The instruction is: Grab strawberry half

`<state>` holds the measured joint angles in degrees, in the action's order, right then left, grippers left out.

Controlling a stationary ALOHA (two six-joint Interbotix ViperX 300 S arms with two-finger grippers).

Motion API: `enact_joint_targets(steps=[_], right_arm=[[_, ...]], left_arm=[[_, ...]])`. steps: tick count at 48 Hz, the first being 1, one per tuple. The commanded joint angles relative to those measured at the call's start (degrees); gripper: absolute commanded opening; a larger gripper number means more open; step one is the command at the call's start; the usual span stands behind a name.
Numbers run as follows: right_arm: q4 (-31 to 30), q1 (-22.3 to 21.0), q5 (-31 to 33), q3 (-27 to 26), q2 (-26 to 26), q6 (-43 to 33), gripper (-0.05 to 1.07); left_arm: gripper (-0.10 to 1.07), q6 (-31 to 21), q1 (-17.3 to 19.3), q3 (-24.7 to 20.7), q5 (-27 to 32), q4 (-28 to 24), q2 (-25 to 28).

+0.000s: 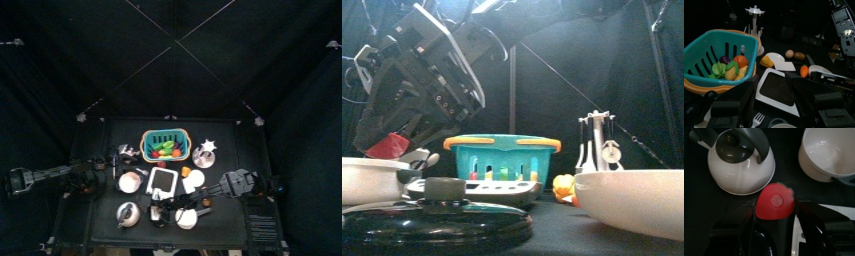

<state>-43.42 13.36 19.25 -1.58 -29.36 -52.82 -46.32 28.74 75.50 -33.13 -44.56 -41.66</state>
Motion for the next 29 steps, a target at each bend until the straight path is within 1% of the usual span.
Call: enact_joint_targets(steps=[1,10,29], right_arm=[[-1.49,-1.14,-0.18,-2.02,3.16,0.09,0.73],[-2.29,-2.11,-0.18,-2.11,3.43,0.09,0.73],[-2.46,-2.64,-0.18,-1.93,3.96,0.09,0.73]], left_arm=[[0.85,0.0,0.0,-0.62,-0.18,0.35,0.09],[0.85,0.09,-0.09,-0.53,-0.26,0.26,0.09],[0.85,0.0,-0.26,-0.53,-0.26,0.35,0.09]])
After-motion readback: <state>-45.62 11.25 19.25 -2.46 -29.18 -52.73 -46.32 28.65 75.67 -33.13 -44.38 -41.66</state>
